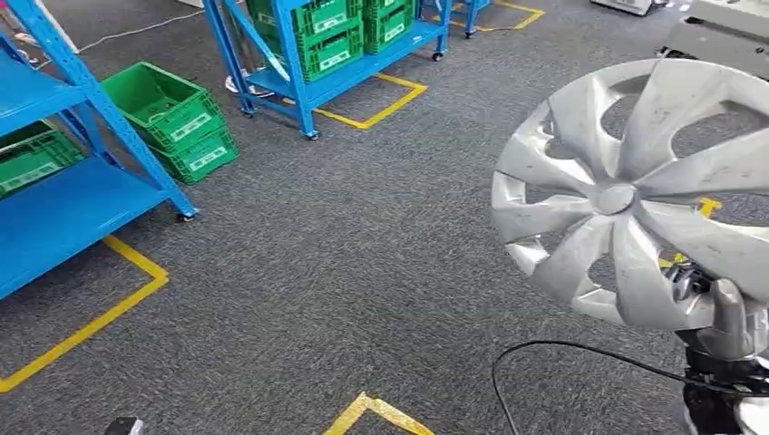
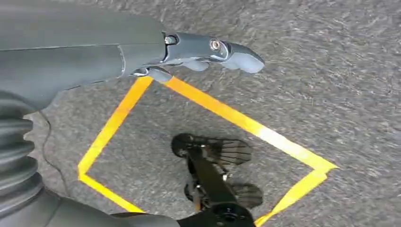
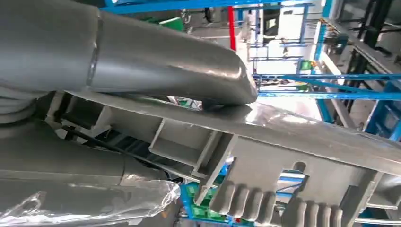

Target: Take the parts from the cabinet and place them on the table.

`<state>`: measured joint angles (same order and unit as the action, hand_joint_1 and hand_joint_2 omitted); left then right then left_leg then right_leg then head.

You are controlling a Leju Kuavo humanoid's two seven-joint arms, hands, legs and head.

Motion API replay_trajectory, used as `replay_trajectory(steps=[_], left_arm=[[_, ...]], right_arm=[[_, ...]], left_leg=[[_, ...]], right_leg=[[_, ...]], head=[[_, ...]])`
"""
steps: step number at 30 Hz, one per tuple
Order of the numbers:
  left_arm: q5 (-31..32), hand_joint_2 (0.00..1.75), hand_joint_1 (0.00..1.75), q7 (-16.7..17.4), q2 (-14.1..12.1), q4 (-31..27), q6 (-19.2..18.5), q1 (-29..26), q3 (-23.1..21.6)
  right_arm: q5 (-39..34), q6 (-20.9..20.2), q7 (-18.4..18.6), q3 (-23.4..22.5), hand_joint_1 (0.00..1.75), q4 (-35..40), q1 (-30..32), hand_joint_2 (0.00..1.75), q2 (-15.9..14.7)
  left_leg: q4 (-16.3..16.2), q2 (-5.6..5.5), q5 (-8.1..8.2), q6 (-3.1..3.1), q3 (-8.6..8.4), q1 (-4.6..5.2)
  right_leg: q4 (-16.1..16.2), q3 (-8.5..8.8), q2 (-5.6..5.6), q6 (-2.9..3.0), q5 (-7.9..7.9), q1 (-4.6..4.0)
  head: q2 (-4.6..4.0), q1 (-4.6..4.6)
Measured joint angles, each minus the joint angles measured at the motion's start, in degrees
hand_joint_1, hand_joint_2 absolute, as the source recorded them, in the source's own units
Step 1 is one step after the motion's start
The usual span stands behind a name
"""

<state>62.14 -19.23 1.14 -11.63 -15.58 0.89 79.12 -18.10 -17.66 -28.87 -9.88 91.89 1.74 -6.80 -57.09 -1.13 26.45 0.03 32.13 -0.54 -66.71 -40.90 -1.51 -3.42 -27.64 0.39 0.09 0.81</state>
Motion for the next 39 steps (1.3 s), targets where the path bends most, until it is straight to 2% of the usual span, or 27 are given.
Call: replay_trajectory(steps=[2, 3, 4, 6, 7, 8, 12, 13, 14, 15, 17, 18, 19, 21, 22, 23, 24, 27, 28, 29, 30, 32, 34, 36, 37, 38, 39], left_arm=[[0.00, 1.75, 0.00, 0.00, 0.00, 0.00, 0.00, -0.33, 0.02], [0.00, 1.75, 0.00, 0.00, 0.00, 0.00, 0.00, -0.37, 0.02], [0.00, 1.75, 0.00, 0.00, -0.02, 0.00, 0.00, -0.32, 0.02], [-0.07, 1.75, 0.00, 0.00, 0.02, 0.00, -0.02, -0.19, 0.02], [-0.07, 1.75, 0.00, 0.08, 0.07, 0.00, -0.02, -0.18, 0.02], [-0.20, 1.75, 0.00, 0.20, -0.02, 0.00, 0.00, -0.23, 0.04], [-0.42, 1.75, 0.00, 0.50, -0.04, 0.00, 0.15, -0.06, 0.17], [-0.42, 1.75, 0.00, 0.68, -0.02, 0.00, 0.24, 0.11, 0.22], [-0.42, 1.75, 0.00, 0.70, 0.02, 0.00, 0.31, 0.21, 0.31], [-0.42, 1.75, 0.00, 0.81, 0.02, 0.00, 0.31, 0.22, 0.42], [-0.50, 1.75, 0.00, 1.03, -0.04, 0.00, 0.39, 0.01, 0.61], [-0.52, 1.75, 0.00, 1.03, -0.02, 0.00, 0.46, -0.12, 0.70], [-0.52, 1.75, 0.00, 1.03, 0.04, 0.00, 0.50, -0.17, 0.85], [-0.48, 1.75, 0.00, 0.94, 0.04, 0.00, 0.55, -0.09, 0.94], [-0.37, 1.75, 0.00, 0.83, 0.00, 0.00, 0.55, -0.06, 0.94], [-0.13, 1.75, 0.00, 0.74, 0.00, 0.00, 0.55, -0.07, 0.94], [0.04, 1.75, 0.00, 0.57, 0.02, 0.00, 0.35, -0.10, 0.94], [0.13, 1.75, 0.00, 0.24, 0.04, 0.00, -0.20, 0.05, 0.94], [0.13, 1.75, 0.00, 0.17, 0.20, 0.00, -0.33, 0.11, 0.94], [0.20, 1.75, 0.00, 0.15, -0.02, 0.00, -0.33, 0.22, 0.94], [0.22, 1.75, 0.00, 0.15, -0.02, 0.00, -0.33, 0.11, 0.94], [0.28, 1.75, 0.00, 0.15, -0.02, 0.00, -0.15, -0.18, 0.94], [0.41, 1.75, 0.00, 0.15, -0.04, 0.00, -0.11, -0.21, 0.94], [0.66, 1.75, 0.00, 0.15, -0.04, 0.00, -0.09, -0.01, 0.94], [0.66, 1.75, 0.00, 0.15, -0.02, 0.00, -0.09, 0.06, 0.94], [0.66, 1.75, 0.00, 0.15, -0.02, 0.00, -0.09, 0.08, 0.94], [0.66, 1.75, 0.00, 0.15, -0.11, 0.00, -0.07, 0.03, 0.94]], right_arm=[[0.00, -0.17, -0.04, 0.00, 1.75, -0.17, 0.12, 0.00, 0.07], [0.00, -0.18, -0.02, 0.00, 1.75, -0.30, 0.28, 0.00, 0.09], [0.00, -0.17, -0.02, 0.00, 1.75, -0.46, 0.35, 0.00, 0.09], [0.00, -0.17, -0.02, -0.07, 1.75, -0.55, 0.32, 0.00, 0.09], [0.00, -0.17, -0.02, -0.13, 1.75, -0.55, 0.25, 0.00, 0.09], [0.00, -0.17, 0.02, -0.15, 1.75, -0.57, 0.07, 0.00, 0.09], [-0.09, -0.20, 0.11, -0.20, 1.75, -0.44, 0.02, 0.00, 0.09], [-0.09, -0.20, 0.22, -0.22, 1.75, -0.31, 0.06, 0.00, 0.09], [-0.09, -0.22, 0.28, -0.22, 1.75, -0.24, -0.07, 0.00, 0.09], [-0.09, -0.26, 0.39, -0.20, 1.75, -0.24, -0.39, 0.00, 0.11], [-0.09, -0.35, 0.42, -0.17, 1.75, -0.24, -0.55, 0.00, 0.39], [-0.07, -0.33, 0.44, -0.17, 1.75, -0.24, -0.53, 0.00, 0.44], [-0.04, -0.33, 0.50, -0.17, 1.75, -0.24, -0.49, 0.00, 0.46], [-0.07, -0.33, 0.50, -0.17, 1.75, -0.24, -0.48, 0.00, 0.48], [-0.09, -0.28, 0.50, -0.17, 1.75, -0.13, -0.48, 0.00, 0.48], [-0.15, -0.26, 0.44, -0.17, 1.75, -0.09, -0.46, 0.00, 0.48], [-0.33, -0.24, 0.33, -0.18, 1.75, -0.04, -0.57, 0.00, 0.48], [-1.14, -0.37, -0.42, -0.81, 1.75, 0.22, 0.68, 0.00, 0.48], [-1.20, -0.46, -0.46, -1.22, 1.75, 0.22, 1.08, 0.00, 0.46], [-1.29, -0.59, -0.53, -1.55, 1.75, 0.26, 1.30, 0.00, 0.46], [-1.33, -0.63, -0.52, -1.66, 1.75, 0.28, 1.09, 0.00, 0.46], [-1.49, -0.68, -0.59, -1.60, 1.75, 0.28, 0.95, 0.00, 0.50], [-1.51, -0.70, -0.59, -1.64, 1.75, 0.26, 1.15, 0.00, 0.50], [-1.51, -0.70, -0.59, -1.66, 1.75, 0.28, 1.19, 0.00, 0.50], [-1.53, -0.70, -0.59, -1.68, 1.75, 0.28, 1.16, 0.00, 0.50], [-1.53, -0.72, -0.59, -1.68, 1.75, 0.28, 1.09, 0.00, 0.50], [-1.53, -0.74, -0.57, -1.70, 1.75, 0.26, 0.79, 0.00, 0.50]], left_leg=[[-0.01, 1.70, 0.05, 0.07, 0.01, 0.13], [-0.01, 2.47, 0.07, 0.06, -0.02, 0.14], [-0.01, 3.24, 0.14, 0.05, -0.06, 0.13], [-0.02, 4.80, 0.41, -0.21, -0.39, 0.13], [-0.04, 5.39, 0.62, -0.49, -0.69, 0.13], [-0.04, 5.98, 0.85, -0.86, -0.84, 0.64], [0.16, 8.25, 0.74, -1.82, -1.13, 0.70], [0.01, 6.88, 1.33, -2.41, -1.01, 0.47], [-1.35, 3.82, 2.60, -2.51, -0.52, 0.26], [-5.12, 2.22, 4.98, -2.52, 1.20, 0.26], [-14.25, 1.30, 8.84, -2.56, 5.65, 0.29], [-16.95, 1.27, 9.21, -2.54, 7.17, 0.30], [-16.94, 1.27, 8.19, -2.51, 7.42, 0.28], [-10.66, 0.79, 3.23, -2.41, 4.77, 0.15], [-6.14, -0.48, 0.81, -2.38, 2.57, -0.02], [-2.49, -3.72, -0.30, -2.35, 0.84, -0.41], [-0.34, -4.69, 0.41, -2.13, -0.07, -0.77], [-0.44, -2.61, 0.43, -1.31, 0.06, -0.24], [-0.01, -1.63, 0.10, -0.82, 0.03, -0.66], [0.02, -1.19, 0.02, -0.61, 0.02, -0.56], [0.02, -0.39, 0.09, -0.23, 0.00, -0.35], [0.01, 1.56, 0.20, -0.04, -0.01, 0.03], [0.00, 3.30, 0.28, 0.06, -0.08, 0.17], [0.00, 4.81, 0.45, -0.02, -0.22, 0.26], [0.00, 5.49, 0.59, -0.23, -0.43, 0.28], [-0.01, 6.02, 0.79, -0.53, -0.73, 0.41], [-0.17, 6.60, 1.06, -0.89, -0.82, 0.96]], right_leg=[[-8.52, -3.69, 1.07, -0.27, -3.79, 0.17], [-10.53, -4.39, 1.17, -0.36, -4.10, 0.20], [-9.70, -3.75, 1.24, -0.41, -3.19, 0.24], [-0.67, 1.54, 2.27, -0.31, 1.16, 0.26], [4.49, 4.64, 4.03, -0.24, 2.93, 0.17], [6.48, 5.89, 6.08, 0.04, 1.82, -0.64], [6.72, 5.08, 2.89, 1.84, 2.71, -0.55], [7.11, 5.21, 2.31, 2.33, 3.01, -0.10], [7.17, 5.14, 1.76, 2.50, 3.11, -0.02], [7.19, 5.03, 1.16, 2.75, 3.24, 0.07], [7.19, 4.91, -0.27, 2.89, 3.30, 0.05], [7.18, 4.88, -0.99, 2.92, 3.32, 0.04], [7.18, 4.89, -1.80, 2.92, 3.36, 0.07], [7.14, 4.92, -3.54, 2.68, 3.54, 0.22], [7.15, 4.95, -4.30, 2.51, 3.63, 0.33], [7.15, 4.82, -4.98, 2.26, 3.74, 0.41], [6.62, 4.30, -5.78, 1.94, 3.70, 0.03], [7.65, 3.75, -7.91, 0.54, 4.70, 0.67], [7.47, 3.23, -7.63, 0.38, 4.69, 0.68], [6.21, 2.73, -3.24, 0.19, 3.80, 0.06], [3.27, 1.36, -0.65, 0.02, 1.89, 0.06], [-6.08, -2.85, 1.12, -0.22, -2.65, 0.24], [-10.05, -4.39, 1.19, -0.25, -3.57, 0.25], [-4.76, -1.03, 1.47, -0.09, -0.48, 0.24], [0.75, 2.29, 2.53, 0.05, 1.79, 0.15], [5.15, 5.08, 5.23, 0.27, 2.92, -0.08], [6.76, 5.92, 8.06, 0.44, 1.91, -1.02]], head=[[0.00, -0.02], [0.00, -0.04], [0.00, 0.02], [0.00, -0.02], [0.00, 0.02], [0.00, 0.02], [0.00, -0.07], [0.00, -0.17], [0.00, -0.18], [0.00, -0.28], [0.00, -0.39], [0.00, -0.39], [0.00, -0.41], [0.00, -0.41], [0.00, -0.39], [0.00, -0.42], [0.00, -0.29], [0.00, -0.35], [0.00, -0.37], [0.00, -0.06], [0.00, 0.63], [0.00, 0.61], [0.00, 0.61], [0.00, 0.59], [0.00, 0.59], [0.00, 0.63], [0.00, 0.72]])
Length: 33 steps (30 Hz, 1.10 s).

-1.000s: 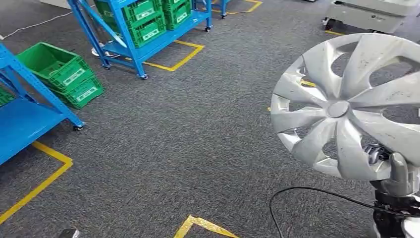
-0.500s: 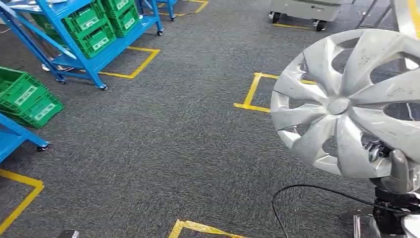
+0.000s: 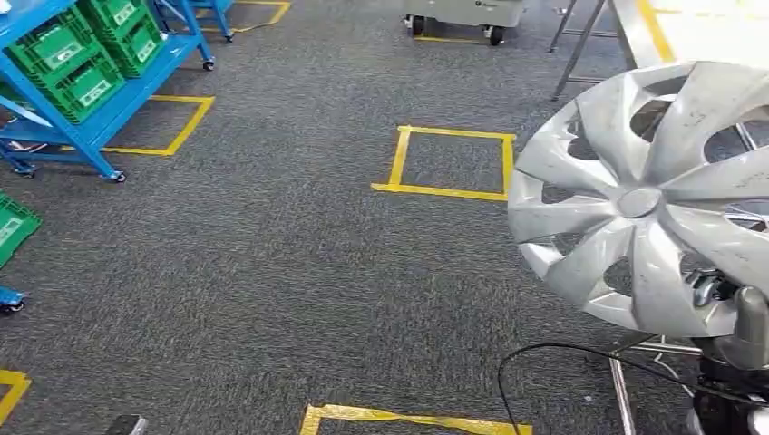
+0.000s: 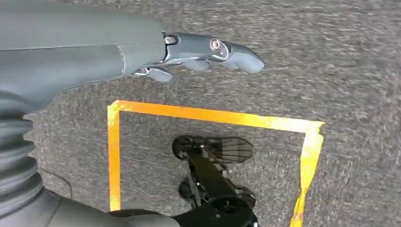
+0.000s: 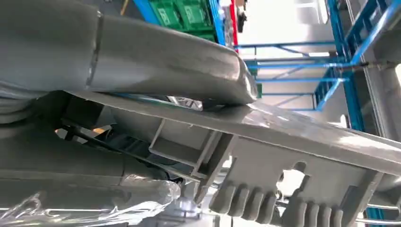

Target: Take the parts from the cabinet and place them on the table.

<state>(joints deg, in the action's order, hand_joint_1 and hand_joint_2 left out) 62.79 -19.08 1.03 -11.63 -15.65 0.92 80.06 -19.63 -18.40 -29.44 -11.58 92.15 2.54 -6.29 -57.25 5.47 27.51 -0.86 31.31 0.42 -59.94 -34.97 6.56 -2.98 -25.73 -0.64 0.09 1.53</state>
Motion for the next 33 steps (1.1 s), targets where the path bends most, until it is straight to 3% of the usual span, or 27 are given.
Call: replay_trajectory(steps=[1, 4, 5, 6, 7, 8, 9, 10, 11, 13, 14, 15, 19, 20, 21, 22, 23, 24, 25, 26, 27, 28, 29, 30, 31, 33], left_arm=[[0.00, 1.75, 0.00, 0.02, 0.05, 0.00, 0.07, 0.01, 0.00], [0.00, 1.75, 0.00, 0.13, 0.09, 0.00, 0.09, 0.12, 0.00], [0.02, 1.75, 0.00, 0.13, 0.09, 0.00, 0.09, 0.26, 0.00], [0.02, 1.75, 0.00, 0.13, 0.20, 0.00, 0.09, 0.27, 0.02], [0.02, 1.75, 0.00, 0.13, 0.20, 0.00, 0.11, 0.18, 0.02], [0.02, 1.75, 0.00, 0.13, 0.15, 0.00, 0.18, 0.01, 0.02], [0.02, 1.75, 0.00, 0.15, 0.15, 0.00, 0.24, -0.05, 0.04], [0.02, 1.75, 0.00, 0.17, 0.18, 0.00, 0.26, -0.15, 0.04], [0.02, 1.75, 0.00, 0.20, 0.18, 0.00, 0.24, -0.17, 0.04], [0.02, 1.75, 0.00, 0.20, 0.13, 0.00, 0.33, -0.03, 0.04], [0.00, 1.75, 0.00, 0.33, 0.13, 0.00, 0.39, 0.00, 0.06], [-0.09, 1.75, 0.00, 0.44, 0.20, 0.00, 0.50, 0.05, 0.13], [-0.57, 1.75, 0.00, 1.01, 0.37, 0.00, 0.92, 0.17, 0.57], [-0.57, 1.75, 0.00, 1.25, 0.48, 0.00, 0.92, 0.29, 0.59], [-0.59, 1.75, 0.00, 1.40, 0.40, 0.00, 0.92, 0.35, 0.66], [-0.59, 1.75, 0.00, 1.42, 0.40, 0.00, 0.92, 0.25, 0.79], [-0.57, 1.75, 0.00, 1.62, 0.44, 0.00, 0.92, 0.11, 0.96], [-0.57, 1.75, 0.00, 1.64, 0.46, 0.00, 0.92, 0.04, 1.03], [-0.55, 1.75, 0.00, 1.66, 0.46, 0.00, 0.94, 0.00, 1.07], [-0.53, 1.75, 0.00, 1.64, 0.46, 0.00, 0.94, 0.03, 1.11], [-0.52, 1.75, 0.00, 1.64, 0.46, 0.00, 0.92, 0.12, 1.20], [-0.52, 1.75, 0.00, 1.64, 0.46, 0.00, 0.74, 0.21, 1.42], [-0.50, 1.75, 0.00, 1.66, 0.50, 0.00, 0.63, 0.23, 1.49], [-0.48, 1.75, 0.00, 1.66, 0.48, 0.00, 0.55, 0.23, 1.51], [-0.48, 1.75, 0.00, 1.68, 0.40, 0.00, 0.46, 0.23, 1.53], [-0.44, 1.75, 0.00, 1.92, 0.53, 0.00, 0.42, 0.32, 1.60]], right_arm=[[-0.02, -0.15, -0.02, -0.02, 1.75, 0.00, -0.30, 0.00, 0.00], [-0.11, -0.26, -0.02, -0.28, 1.75, -0.07, -0.53, 0.00, 0.00], [-0.11, -0.33, -0.04, -0.35, 1.75, -0.07, -0.46, 0.00, 0.00], [-0.13, -0.33, 0.00, -0.37, 1.75, -0.09, -0.75, 0.00, 0.00], [-0.13, -0.33, 0.00, -0.37, 1.75, -0.09, -1.08, 0.00, 0.00], [-0.13, -0.35, -0.02, -0.35, 1.75, -0.09, -1.21, 0.00, 0.15], [-0.13, -0.37, -0.04, -0.35, 1.75, -0.09, -1.22, 0.00, 0.22], [-0.13, -0.37, -0.02, -0.35, 1.75, -0.13, -1.19, 0.00, 0.24], [-0.13, -0.35, 0.00, -0.35, 1.75, -0.24, -1.19, 0.00, 0.28], [-0.28, -0.31, -0.02, -0.35, 1.75, -0.31, -1.22, 0.00, 0.28], [-0.70, -0.03, -0.09, -0.41, 1.75, -0.31, -1.28, 0.00, 0.33], [-1.29, 0.48, -0.18, -0.66, 1.75, -0.31, -1.55, 0.00, 0.39], [-5.36, 1.05, 0.28, -2.30, 1.75, -0.42, -1.51, 0.00, 0.85], [-5.77, 0.98, 0.37, -2.78, 1.75, -0.48, -1.28, 0.00, 0.85], [-5.99, 0.88, 0.39, -3.00, 1.75, -0.59, -1.47, 0.00, 0.87], [-6.10, 0.77, 0.39, -3.19, 1.75, -0.74, -1.96, 0.00, 0.87], [-6.25, 0.70, 0.39, -3.19, 1.75, -0.90, -2.25, 0.00, 1.01], [-6.32, 0.72, 0.39, -3.21, 1.75, -1.01, -2.27, 0.00, 1.09], [-6.34, 0.81, 0.39, -3.28, 1.75, -1.12, -2.24, 0.00, 1.16], [-6.34, 1.00, 0.39, -3.41, 1.75, -1.29, -2.23, 0.00, 1.27], [-6.34, 1.31, 0.42, -3.58, 1.75, -1.36, -2.24, 0.00, 1.33], [-6.34, 1.64, 0.41, -3.76, 1.75, -1.36, -2.25, 0.00, 1.38], [-6.36, 1.86, 0.41, -3.91, 1.75, -1.36, -2.33, 0.00, 1.38], [-6.40, 2.01, 0.39, -4.02, 1.75, -1.36, -2.48, 0.00, 1.40], [-6.47, 2.19, 0.39, -4.13, 1.75, -1.33, -2.56, 0.00, 1.42], [-6.58, 2.62, 0.35, -4.33, 1.75, -1.36, -2.50, 0.00, 1.42]], left_leg=[[-0.11, 0.63, 0.08, -0.13, -0.04, 0.14], [0.11, 2.96, 0.30, -0.74, -0.30, 0.08], [-0.48, 0.73, 1.14, -1.17, -0.21, -0.24], [-2.74, -2.17, 2.79, -1.20, 0.87, -0.35], [-7.07, -3.93, 5.11, -1.25, 2.91, -0.37], [-12.29, -4.84, 7.38, -1.28, 5.56, -0.37], [-15.90, -5.17, 8.45, -1.30, 7.51, -0.37], [-17.67, -5.31, 8.26, -1.34, 8.71, -0.37], [-16.65, -5.32, 6.70, -1.31, 8.52, -0.39], [-9.08, -5.98, 1.42, -1.28, 5.19, -0.63], [-4.08, -8.28, -0.95, -1.47, 2.79, -1.03], [-1.41, -11.05, -0.82, -1.55, 1.65, -1.41], [-0.60, -8.76, -0.71, 0.01, 1.41, -1.22], [-0.36, -7.90, -0.86, 0.38, 1.33, -1.40], [-0.36, -7.53, -0.86, 0.66, 1.30, -1.30], [-0.36, -6.62, -0.80, 1.08, 1.29, -1.02], [-0.37, -5.80, -0.77, 1.16, 1.27, -0.82], [-0.37, -4.89, -0.68, 1.29, 1.27, -0.68], [-0.38, -4.14, -0.65, 1.33, 1.25, -0.61], [-0.38, -3.40, -0.60, 1.35, 1.20, -0.56], [-0.38, -2.73, -0.51, 1.36, 1.13, -0.51], [-0.38, -2.06, -0.40, 1.27, 0.96, -0.48], [-0.38, -1.42, -0.22, 1.06, 0.70, -0.47], [-0.38, -0.93, -0.03, 0.78, 0.42, -0.29], [-0.50, -0.43, 0.20, 0.43, 0.43, 0.16], [-0.23, 0.67, 0.08, 0.04, 0.23, 0.07]], right_leg=[[0.03, -0.19, -1.52, 0.91, 0.40, 0.29], [0.22, -0.79, -4.07, 1.85, 0.79, 0.20], [0.48, -0.65, -4.76, 2.15, 0.98, 0.51], [0.54, -0.70, -5.38, 2.35, 1.07, 0.59], [0.54, -0.83, -6.12, 2.58, 1.16, 0.66], [0.54, -0.92, -7.09, 2.72, 1.19, 0.67], [0.54, -0.92, -7.87, 2.76, 1.21, 0.66], [0.53, -0.92, -8.85, 2.76, 1.22, 0.66], [0.53, -0.88, -9.69, 2.75, 1.23, 0.69], [0.51, -0.80, -11.43, 2.52, 1.35, 0.93], [0.49, -0.82, -12.24, 2.26, 1.40, 1.05], [0.09, -1.21, -12.98, 1.82, 1.46, 0.75], [0.76, -2.03, -15.68, 0.39, 2.40, 1.35], [0.22, -2.59, -14.18, 0.26, 1.95, 1.25], [-1.36, -3.25, -10.98, 0.03, 0.84, 0.76], [-5.55, -5.23, -8.38, -0.24, -1.48, 0.79], [-10.49, -7.52, -7.23, -0.34, -3.70, 0.92], [-14.93, -9.61, -6.86, -0.35, -5.39, 0.94], [-17.44, -10.76, -6.85, -0.33, -6.01, 0.94], [-17.20, -10.61, -6.85, -0.26, -5.33, 0.94], [-14.42, -9.00, -6.71, -0.13, -3.52, 0.93], [-9.52, -6.18, -6.19, 0.03, -1.23, 0.89], [-3.87, -2.80, -5.08, 0.18, 0.86, 0.81], [-0.14, -0.92, -1.89, 0.20, 0.31, 0.31], [0.21, -0.54, -2.13, 0.82, 0.66, 0.21], [0.02, -0.96, -3.66, 1.35, 0.70, -0.02]], head=[[0.00, -0.26], [0.00, -0.15], [0.00, -0.30], [0.00, -0.44], [0.00, -0.59], [0.00, -0.72], [0.00, -0.68], [0.00, -0.70], [0.00, -0.72], [0.00, -0.70], [0.00, -0.72], [-0.02, -0.81], [0.00, -0.72], [0.00, -0.83], [0.00, -0.03], [0.00, 0.30], [0.00, 0.17], [0.00, 0.24], [0.00, 0.24], [0.00, 0.24], [0.00, 0.24], [0.00, 0.22], [0.00, 0.24], [0.00, 0.24], [0.00, 0.13], [0.00, 0.11]])
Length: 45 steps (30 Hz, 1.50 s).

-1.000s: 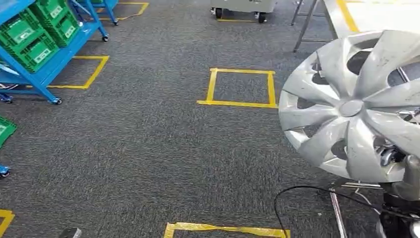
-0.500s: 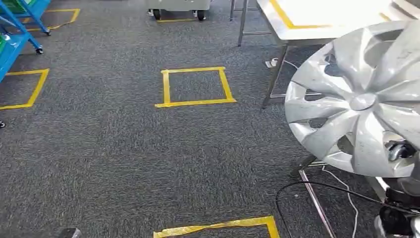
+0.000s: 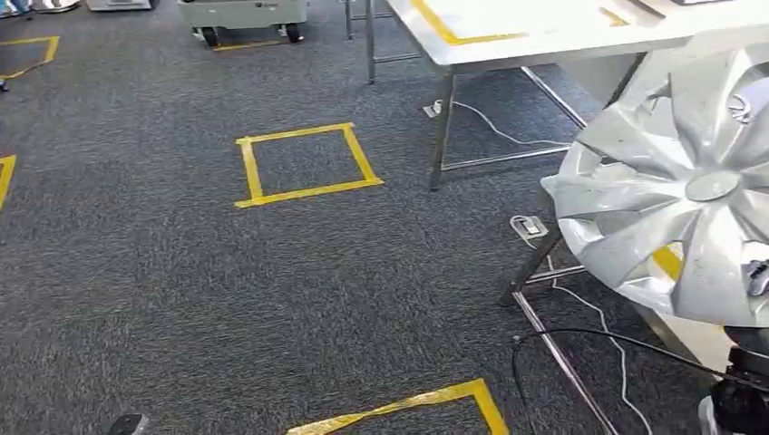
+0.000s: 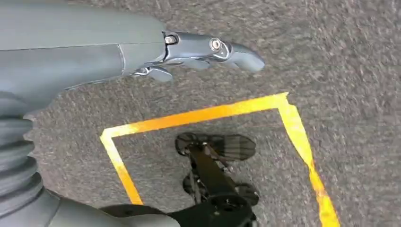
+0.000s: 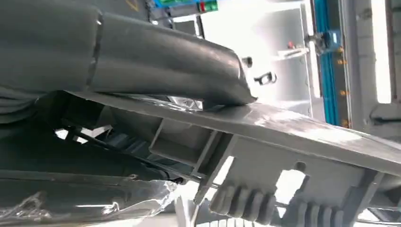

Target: Take the parts from the cabinet and place them on the table.

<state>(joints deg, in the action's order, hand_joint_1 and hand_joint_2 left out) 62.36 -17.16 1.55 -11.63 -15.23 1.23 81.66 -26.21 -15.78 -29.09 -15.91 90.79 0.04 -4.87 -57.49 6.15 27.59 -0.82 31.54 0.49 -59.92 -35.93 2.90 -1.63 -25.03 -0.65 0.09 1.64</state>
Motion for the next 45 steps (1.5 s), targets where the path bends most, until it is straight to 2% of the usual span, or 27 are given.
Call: replay_trajectory(steps=[2, 3, 4, 7, 9, 11, 13, 17, 19, 20, 22, 23, 24, 26, 27, 28, 29, 32, 34, 35, 37, 38, 40, 42, 43, 44, 45], left_arm=[[0.15, 1.75, 0.00, 0.11, 0.07, 0.00, 0.00, 0.06, 0.07], [0.24, 1.75, 0.00, 0.13, 0.09, 0.00, 0.00, 0.15, 0.09], [0.24, 1.75, 0.00, 0.13, 0.07, 0.00, 0.00, 0.13, 0.18], [0.24, 1.75, 0.00, 0.15, 0.07, 0.00, 0.00, -0.22, 0.37], [0.42, 1.75, 0.00, 0.15, 0.11, 0.00, 0.02, -0.25, 0.37], [0.50, 1.75, 0.00, 0.15, 0.04, 0.00, 0.02, -0.10, 0.37], [0.50, 1.75, 0.00, 0.15, 0.07, 0.00, 0.11, -0.02, 0.39], [0.55, 1.75, 0.00, 0.15, 0.09, 0.00, 0.26, 0.03, 0.48], [0.59, 1.75, 0.00, 0.15, 0.04, 0.00, 0.31, 0.23, 0.59], [0.68, 1.75, 0.00, 0.15, 0.04, 0.00, 0.35, 0.11, 0.72], [0.72, 1.75, 0.00, 0.17, 0.04, 0.00, 0.35, -0.07, 0.79], [0.72, 1.75, 0.00, 0.17, 0.04, 0.00, 0.35, -0.09, 0.81], [0.72, 1.75, 0.00, 0.15, 0.04, 0.00, 0.35, -0.06, 0.85], [0.74, 1.75, 0.00, 0.17, 0.07, 0.00, 0.35, 0.01, 0.90], [0.74, 1.75, 0.00, 0.15, 0.05, 0.00, 0.37, 0.01, 0.92], [0.74, 1.75, 0.00, 0.15, -0.13, 0.00, 0.50, -0.05, 1.03], [0.85, 1.75, 0.00, 0.15, -0.06, 0.00, 0.68, 0.03, 1.22], [0.94, 1.75, 0.00, 0.15, -0.02, 0.00, 0.90, 0.24, 1.33], [1.03, 1.75, 0.00, 0.13, 0.07, 0.00, 0.90, 0.46, 1.35], [1.05, 1.75, 0.00, 0.13, 0.11, 0.00, 0.92, 0.35, 1.40], [1.05, 1.75, 0.00, 0.13, 0.07, 0.00, 0.96, 0.05, 1.53], [1.05, 1.75, 0.00, 0.13, 0.07, 0.00, 0.96, -0.02, 1.60], [1.07, 1.75, 0.00, 0.13, 0.13, 0.00, 0.94, -0.05, 1.70], [1.07, 1.75, 0.00, 0.13, 0.07, 0.00, 0.94, 0.09, 1.73], [1.11, 1.75, 0.00, 0.13, 0.07, 0.00, 0.94, 0.18, 1.73], [1.18, 1.75, 0.00, 0.13, 0.11, 0.00, 0.92, 0.19, 1.73], [1.33, 1.75, 0.00, 0.17, 0.11, 0.00, 0.94, 0.13, 1.75]], right_arm=[[-0.02, 0.24, 0.00, -0.44, 1.75, 0.02, 0.15, 0.00, 0.00], [-0.07, 0.46, -0.04, -0.61, 1.75, 0.02, 0.09, 0.00, 0.00], [-0.07, 0.59, -0.04, -0.74, 1.75, 0.02, -0.14, 0.00, 0.02], [-0.07, 0.72, -0.04, -0.76, 1.75, 0.02, -0.12, 0.00, 0.33], [-0.20, 1.20, -0.09, -0.81, 1.75, 0.02, -0.03, 0.00, 0.48], [-0.96, 2.03, -0.42, -0.98, 1.75, 0.02, -0.04, 0.00, 0.66], [-2.34, 3.52, -1.40, -1.55, 1.75, 0.26, -0.28, 0.00, 1.29], [-4.46, 6.05, -2.77, -3.19, 1.75, 1.66, 0.10, 0.00, 2.45], [-4.61, 6.80, -3.04, -3.67, 1.75, 2.08, 0.11, 0.00, 2.80], [-4.50, 7.41, -3.41, -3.69, 1.75, 2.27, -0.05, 0.00, 3.19], [-3.74, 8.72, -4.22, -3.69, 1.75, 2.73, 0.10, 0.00, 3.85], [-3.39, 9.44, -4.50, -3.72, 1.75, 2.86, 0.18, 0.00, 4.04], [-2.74, 10.16, -4.65, -3.76, 1.75, 3.02, 0.24, 0.00, 4.18], [-1.08, 10.91, -4.68, -3.76, 1.75, 3.47, 0.24, 0.00, 4.26], [0.05, 11.06, -4.66, -3.76, 1.75, 3.65, 0.22, 0.00, 4.26], [1.78, 11.51, -4.98, -3.69, 1.75, 3.71, 0.03, 0.00, 4.26], [3.38, 12.08, -5.57, -3.50, 1.75, 3.93, 0.08, 0.00, 4.26], [6.19, 13.46, -6.32, -3.45, 1.75, 4.44, 0.30, 0.00, 4.26], [6.73, 13.90, -6.38, -3.12, 1.75, 5.22, 0.09, 0.00, 4.28], [6.95, 14.01, -6.40, -2.86, 1.75, 5.27, -0.23, 0.00, 4.35], [7.58, 14.38, -6.41, -2.34, 1.75, 5.27, -0.23, 0.00, 4.46], [7.72, 14.56, -6.40, -2.21, 1.75, 5.27, -0.14, 0.00, 4.52], [8.13, 15.08, -6.43, -2.19, 1.75, 5.27, -0.16, 0.00, 4.66], [8.87, 15.75, -6.64, -2.10, 1.75, 5.29, -0.29, 0.00, 4.70], [9.50, 16.26, -6.86, -2.03, 1.75, 5.31, -0.32, 0.00, 4.74], [9.99, 16.68, -7.02, -1.88, 1.75, 5.40, -0.50, 0.00, 4.74], [10.34, 16.98, -7.17, -1.66, 1.75, 5.46, -0.47, 0.00, 4.76]], left_leg=[[0.05, 0.30, 0.38, -0.91, -0.09, -0.25], [-0.96, -2.74, 1.31, -1.15, 0.27, -0.45], [-4.11, -4.61, 3.36, -1.24, 1.72, -0.52], [-16.13, -5.88, 8.03, -1.41, 8.01, -0.51], [-15.12, -5.99, 5.43, -1.33, 8.19, -0.53], [-6.81, -7.07, 0.26, -1.12, 4.38, -0.66], [-0.19, -12.67, -0.93, -0.84, 1.23, -1.39], [0.13, -9.52, -1.18, 0.50, 1.18, -1.13], [0.32, -8.00, -1.22, 1.16, 1.06, -1.02], [0.32, -7.05, -1.13, 1.36, 1.02, -0.86], [0.31, -5.32, -0.98, 1.55, 0.96, -0.71], [0.30, -4.44, -0.93, 1.52, 0.90, -0.71], [0.30, -3.63, -0.81, 1.47, 0.81, -0.71], [0.29, -2.11, -0.40, 1.10, 0.33, -0.72], [0.27, -1.57, -0.12, 0.71, -0.07, -0.58], [0.14, -0.92, 0.28, 0.28, -0.24, 0.00], [-0.01, -0.48, 0.42, 0.17, -0.33, 0.16], [0.29, 1.62, 0.65, -0.41, -0.78, 0.06], [-1.95, -3.84, 2.58, -1.08, 0.11, -0.44], [-5.95, -5.15, 4.74, -1.09, 2.07, -0.43], [-15.24, -5.87, 8.15, -1.05, 7.13, -0.42], [-17.13, -5.93, 8.07, -0.96, 8.53, -0.42], [-14.24, -6.07, 4.42, -0.64, 7.97, -0.43], [-5.34, -7.92, -0.79, -0.38, 3.92, -0.57], [-2.44, -11.23, -1.39, -0.42, 2.52, -0.88], [-0.52, -12.41, -0.85, -0.48, 1.96, -1.46], [-0.88, -11.68, -0.95, -0.43, 2.12, -1.15]], right_leg=[[0.63, 0.08, -1.54, 0.84, 0.52, 0.31], [0.83, 0.11, -2.16, 1.01, 0.63, 0.41], [0.83, 0.07, -2.77, 1.21, 0.74, 0.52], [0.82, -0.03, -5.04, 1.40, 0.84, 0.53], [0.81, 0.00, -6.80, 1.38, 0.87, 0.54], [0.78, 0.10, -8.44, 1.19, 0.99, 0.68], [0.24, -0.42, -9.84, 0.60, 0.98, 0.42], [0.97, -1.45, -12.65, -0.75, 1.78, 1.16], [-2.75, -3.16, -6.53, -0.92, -0.78, 0.64], [-7.49, -5.35, -4.68, -1.18, -3.31, 0.68], [-15.76, -9.14, -3.48, -1.41, -6.63, 0.78], [-17.30, -9.81, -3.32, -1.51, -6.68, 0.86], [-16.00, -9.01, -3.24, -1.58, -5.45, 0.97], [-6.86, -3.80, -1.82, -1.68, -1.03, 1.11], [-2.16, -0.93, 0.95, -1.74, 0.56, 1.06], [-0.20, 0.54, 3.31, -1.87, -0.35, 0.22], [-0.08, 0.27, 1.89, -0.89, -0.02, 0.66], [-0.11, -0.30, -0.34, 0.01, 0.06, 0.50], [0.07, -0.19, -1.59, 0.61, 0.24, 0.92], [0.07, -0.20, -2.27, 0.94, 0.31, 0.98], [0.07, -0.21, -4.13, 1.06, 0.30, 0.93], [0.07, -0.20, -4.98, 1.08, 0.31, 0.90], [0.07, -0.17, -6.65, 1.09, 0.37, 0.91], [0.06, -0.15, -8.30, 0.82, 0.54, 1.13], [0.00, -0.37, -8.98, 0.50, 0.61, 1.13], [-0.52, -0.90, -9.85, 0.12, 0.58, 0.87], [-0.08, -1.10, -10.59, -0.24, 1.00, 1.25]], head=[[0.00, 0.00], [0.00, -0.07], [-0.02, -0.11], [0.00, -0.31], [0.00, -0.33], [0.00, -0.31], [0.00, -0.26], [0.00, -0.24], [0.00, 0.35], [-0.02, 0.26], [-0.02, 0.28], [0.00, 0.33], [0.00, 0.28], [-0.02, 0.30], [0.00, 0.33], [-0.02, 0.45], [-0.02, 0.09], [-0.02, 0.11], [0.00, -0.09], [0.00, -0.24], [0.00, -0.46], [0.00, -0.46], [0.00, -0.46], [0.00, -0.48], [0.00, -0.44], [-0.02, -0.39], [0.00, -0.33]])
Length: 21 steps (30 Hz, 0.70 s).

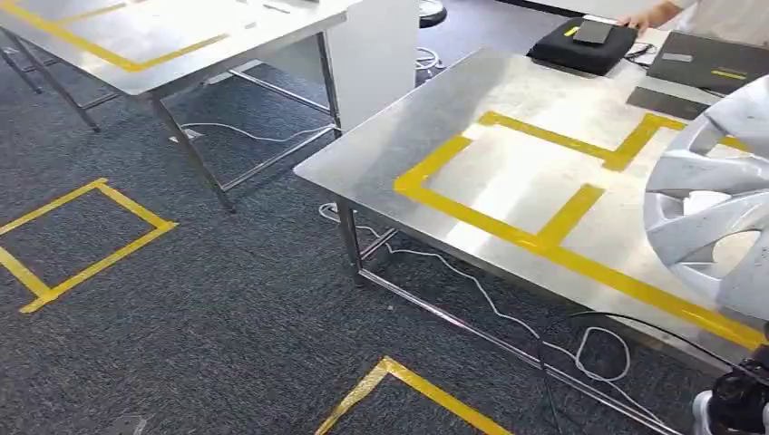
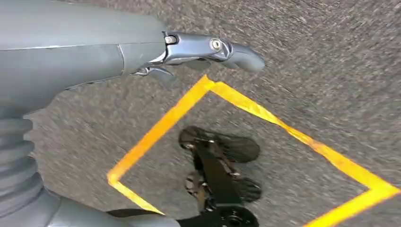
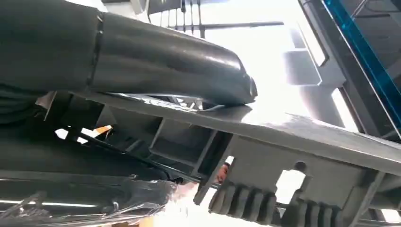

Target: Take the parts from the cabinet and place them on the table.

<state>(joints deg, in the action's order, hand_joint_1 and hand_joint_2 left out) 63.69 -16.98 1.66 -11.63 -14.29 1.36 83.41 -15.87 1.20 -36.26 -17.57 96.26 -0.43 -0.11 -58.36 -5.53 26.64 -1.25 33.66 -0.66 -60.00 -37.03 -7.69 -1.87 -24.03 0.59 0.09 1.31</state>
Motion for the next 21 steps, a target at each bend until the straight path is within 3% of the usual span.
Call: replay_trajectory(steps=[1, 2, 3, 4, 5, 7, 8, 9, 10, 12, 13, 15, 16, 17, 21], left_arm=[[0.00, 1.75, 0.00, 0.00, 0.00, 0.00, 0.00, -0.02, 0.00], [0.13, 1.75, 0.00, 0.00, 0.02, 0.00, -0.02, 0.05, 0.00], [0.24, 1.75, 0.00, 0.00, 0.02, 0.00, 0.00, 0.25, 0.00], [0.28, 1.75, 0.00, -0.02, -0.04, 0.00, 0.00, 0.37, 0.02], [0.37, 1.75, 0.00, -0.02, -0.02, 0.00, 0.02, 0.23, 0.02], [0.50, 1.75, 0.00, -0.02, -0.02, 0.00, 0.11, -0.10, 0.04], [0.57, 1.75, 0.00, -0.02, -0.04, 0.00, 0.13, -0.15, 0.07], [0.61, 1.75, 0.00, -0.07, -0.04, 0.00, 0.24, -0.13, 0.11], [0.83, 1.75, 0.00, -0.15, -0.04, 0.00, 0.30, -0.05, 0.13], [1.05, 1.75, 0.00, -0.20, -0.04, 0.00, 0.31, 0.02, 0.13], [1.14, 1.75, 0.00, -0.20, 0.00, 0.00, 0.31, 0.01, 0.13], [1.14, 1.75, 0.00, -0.20, -0.04, 0.00, 0.33, 0.01, 0.15], [1.18, 1.75, 0.00, -0.20, -0.09, 0.00, 0.33, 0.11, 0.15], [1.18, 1.75, 0.00, -0.20, -0.07, 0.00, 0.33, 0.12, 0.15], [1.64, 1.75, 0.00, -0.20, -0.09, 0.00, 0.04, 0.16, 0.44]], right_arm=[[0.33, 0.13, -0.09, 0.04, 1.75, 0.00, 0.02, 0.00, 0.00], [0.93, 0.80, -0.30, 0.06, 1.75, 0.02, 0.15, 0.00, 0.02], [1.91, 1.75, -0.50, 0.13, 1.75, 0.11, 0.39, 0.00, 0.02], [3.57, 3.46, -0.96, 0.17, 1.75, 0.17, 0.30, 0.00, 0.02], [5.75, 5.81, -1.44, 0.35, 1.75, 0.17, -0.04, 0.00, 0.02], [11.58, 11.55, -2.30, 0.94, 1.75, 0.17, -0.17, 0.00, 0.02], [15.78, 15.75, -2.25, 1.29, 1.75, 0.17, -0.13, 0.00, 0.02], [19.38, 19.86, -1.69, 1.70, 1.75, 0.11, 0.03, 0.00, -0.17], [22.49, 23.34, -1.05, 2.10, 1.75, -0.04, 0.14, 0.00, -0.63], [25.62, 26.32, -0.48, 2.54, 1.75, -0.20, 0.10, 0.00, -1.40], [26.08, 26.60, -0.44, 2.64, 1.75, -0.20, -0.11, 0.00, -1.73], [26.34, 26.84, -0.41, 3.24, 1.75, -0.20, -0.24, 0.00, -2.03], [26.83, 26.97, -0.22, 3.50, 1.75, -0.22, -0.07, 0.00, -2.12], [27.81, 27.32, 0.24, 3.67, 1.75, -0.26, 0.01, 0.00, -2.23], [45.76, 35.31, 9.84, 5.66, 1.75, -1.33, 0.06, 0.00, -5.89]], left_leg=[[0.03, 0.59, -0.01, 0.16, -0.04, 0.27], [0.13, 1.40, -0.13, 0.74, -0.14, 0.37], [0.64, 2.45, -0.55, 1.30, -0.24, 0.03], [0.66, 3.00, -0.60, 1.49, -0.28, 0.14], [0.66, 3.64, -0.53, 1.73, -0.29, 0.24], [0.66, 4.98, -0.49, 1.90, -0.28, 0.51], [0.65, 5.50, -0.45, 1.93, -0.27, 0.53], [0.65, 5.99, -0.44, 1.93, -0.30, 0.54], [0.64, 6.33, -0.42, 1.91, -0.30, 0.54], [0.64, 6.72, -0.36, 1.76, -0.51, 0.54], [0.63, 6.94, -0.28, 1.51, -0.68, 0.59], [0.57, 7.22, -0.32, 0.96, -0.59, 0.93], [0.36, 7.23, -0.04, 1.75, -0.57, 1.06], [0.40, 7.21, -0.50, 2.73, -0.50, 1.05], [1.25, 7.17, -1.00, 1.84, -0.58, 1.04]], right_leg=[[0.22, -0.09, -0.64, -0.31, 0.20, 0.17], [0.63, -0.19, -1.50, -0.88, 0.49, 0.32], [0.35, -0.63, -0.53, -0.98, 0.38, 0.28], [-1.27, -1.24, 3.19, -1.08, -1.02, -0.23], [-4.52, -2.66, 5.12, -1.26, -3.18, -0.21], [-13.22, -6.40, 6.79, -1.51, -7.30, -0.17], [-16.13, -7.54, 7.12, -1.63, -8.23, -0.17], [-16.20, -7.32, 7.27, -1.66, -7.69, -0.14], [-13.75, -5.71, 7.32, -1.62, -6.12, -0.13], [-4.16, 0.03, 7.56, -1.36, -2.16, -0.14], [0.23, 2.44, 8.23, -1.20, -1.99, -0.26], [0.74, 2.90, 7.82, -0.60, -1.90, -0.56], [0.93, 2.88, 7.79, -1.03, -1.53, -0.40], [0.92, 2.88, 7.76, -1.00, -1.59, -0.41], [0.90, 2.59, 7.81, -0.54, -1.54, -0.53]], head=[[-0.02, -0.11], [-0.02, -0.11], [0.00, -0.15], [0.00, 0.32], [0.00, 0.61], [-0.02, 0.52], [0.00, 0.50], [-0.02, 0.55], [-0.02, 0.52], [-0.02, 0.55], [0.00, 0.59], [-0.02, 0.48], [-0.02, 0.39], [-0.02, 0.44], [-0.02, 0.43]])
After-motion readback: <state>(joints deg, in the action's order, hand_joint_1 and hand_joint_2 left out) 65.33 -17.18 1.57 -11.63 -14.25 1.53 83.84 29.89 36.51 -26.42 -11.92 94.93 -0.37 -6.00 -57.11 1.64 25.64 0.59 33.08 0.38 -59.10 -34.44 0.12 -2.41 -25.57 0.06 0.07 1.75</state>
